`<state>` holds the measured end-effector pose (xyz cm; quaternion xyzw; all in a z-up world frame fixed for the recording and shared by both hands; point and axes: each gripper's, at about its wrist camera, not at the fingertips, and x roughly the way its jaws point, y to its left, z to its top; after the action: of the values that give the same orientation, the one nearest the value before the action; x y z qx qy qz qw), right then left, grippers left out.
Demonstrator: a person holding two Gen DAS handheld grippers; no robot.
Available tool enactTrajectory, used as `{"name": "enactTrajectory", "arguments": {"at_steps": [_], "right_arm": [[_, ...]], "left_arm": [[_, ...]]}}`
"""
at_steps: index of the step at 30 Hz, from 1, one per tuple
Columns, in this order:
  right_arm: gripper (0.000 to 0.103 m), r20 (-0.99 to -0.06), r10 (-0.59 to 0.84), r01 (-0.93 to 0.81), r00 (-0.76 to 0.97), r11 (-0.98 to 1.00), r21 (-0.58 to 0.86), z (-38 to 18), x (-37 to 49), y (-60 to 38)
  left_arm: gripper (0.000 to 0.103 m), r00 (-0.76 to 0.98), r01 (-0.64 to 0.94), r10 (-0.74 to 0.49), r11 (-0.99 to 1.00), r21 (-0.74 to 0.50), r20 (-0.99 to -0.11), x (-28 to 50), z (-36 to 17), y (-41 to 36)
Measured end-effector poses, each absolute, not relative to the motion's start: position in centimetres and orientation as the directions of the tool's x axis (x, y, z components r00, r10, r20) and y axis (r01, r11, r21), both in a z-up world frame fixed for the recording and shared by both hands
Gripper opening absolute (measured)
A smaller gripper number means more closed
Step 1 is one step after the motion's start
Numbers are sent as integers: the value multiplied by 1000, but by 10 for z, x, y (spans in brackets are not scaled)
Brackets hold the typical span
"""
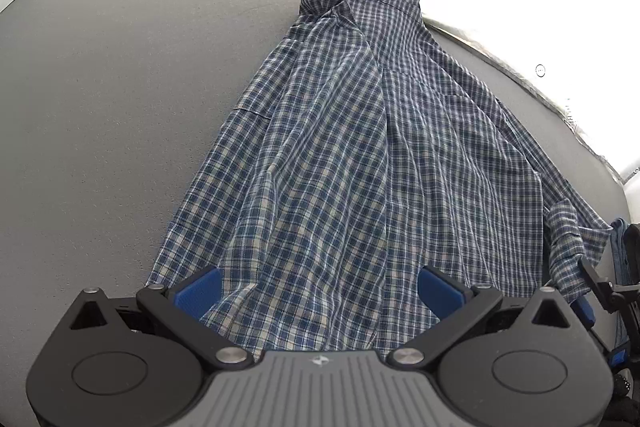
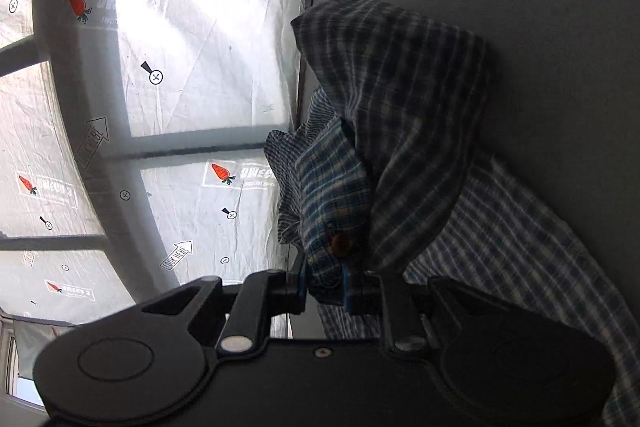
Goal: Fold clothes
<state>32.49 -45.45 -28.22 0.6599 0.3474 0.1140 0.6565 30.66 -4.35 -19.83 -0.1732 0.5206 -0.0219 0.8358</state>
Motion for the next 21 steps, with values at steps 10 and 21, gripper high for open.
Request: {"name": "enactTrajectory", "arguments": {"at_steps": [10,21], "right_arm": [[17,-332,734,317,593,166,934,-288,342,-362],[17,-315,760,287,568,176,942,-285,406,-339]], "left_arm": [[98,454,37,-452,871,-491,-768,330,-180,-50],[92,348,54,-547,822,-567,-761,394,-206,-64]]}}
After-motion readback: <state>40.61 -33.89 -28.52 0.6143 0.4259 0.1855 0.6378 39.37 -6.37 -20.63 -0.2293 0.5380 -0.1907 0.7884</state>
